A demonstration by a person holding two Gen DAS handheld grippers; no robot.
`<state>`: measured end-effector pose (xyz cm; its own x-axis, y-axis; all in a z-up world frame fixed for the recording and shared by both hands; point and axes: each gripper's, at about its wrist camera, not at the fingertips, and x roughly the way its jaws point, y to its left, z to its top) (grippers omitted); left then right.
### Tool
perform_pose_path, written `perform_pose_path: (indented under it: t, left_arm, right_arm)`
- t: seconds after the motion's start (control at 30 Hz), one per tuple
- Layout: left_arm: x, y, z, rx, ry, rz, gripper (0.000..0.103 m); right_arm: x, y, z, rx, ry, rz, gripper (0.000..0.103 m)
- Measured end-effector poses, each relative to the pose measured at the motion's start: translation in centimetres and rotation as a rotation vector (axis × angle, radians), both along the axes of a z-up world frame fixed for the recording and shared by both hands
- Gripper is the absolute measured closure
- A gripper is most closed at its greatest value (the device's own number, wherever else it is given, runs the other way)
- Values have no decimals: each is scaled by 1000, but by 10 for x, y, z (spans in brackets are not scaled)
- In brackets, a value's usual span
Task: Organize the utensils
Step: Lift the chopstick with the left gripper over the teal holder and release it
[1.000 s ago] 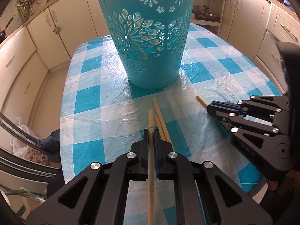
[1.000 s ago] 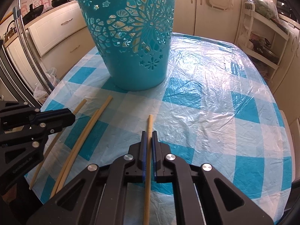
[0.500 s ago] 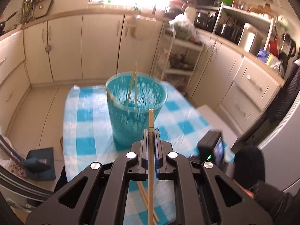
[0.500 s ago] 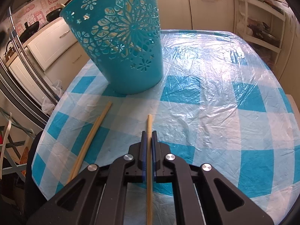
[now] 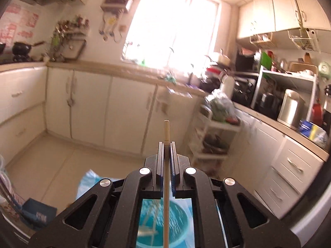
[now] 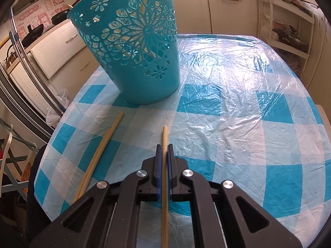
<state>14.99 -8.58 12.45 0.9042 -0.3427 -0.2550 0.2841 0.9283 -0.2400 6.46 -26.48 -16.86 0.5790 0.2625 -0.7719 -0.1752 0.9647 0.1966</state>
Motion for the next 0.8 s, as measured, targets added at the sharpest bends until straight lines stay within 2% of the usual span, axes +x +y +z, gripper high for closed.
perform_pose_path:
  t: [0.13, 0.3, 0.57, 0.7, 0.77, 0.8]
  left_arm:
    - [33, -8, -11, -15, -28, 110, 98]
    - [61, -10, -46, -25, 22, 173, 98]
    - [58, -23, -83, 84, 81, 151, 98]
    - [55, -22, -96, 136, 141, 131, 97]
    - [48, -16, -100, 151, 163, 130, 93]
    - [42, -11, -101, 158, 165, 141, 84]
  right_arm:
    - [-1, 2, 0, -11, -6, 0, 98]
    - [-1, 3, 0, -12, -7, -1, 98]
    - [-1, 2, 0, -15, -8, -1, 98]
    - [-1, 4, 0, -20, -9, -1, 98]
    - [-1, 5, 0, -19, -9, -1, 98]
    - [0, 4, 0, -14, -8, -2, 98]
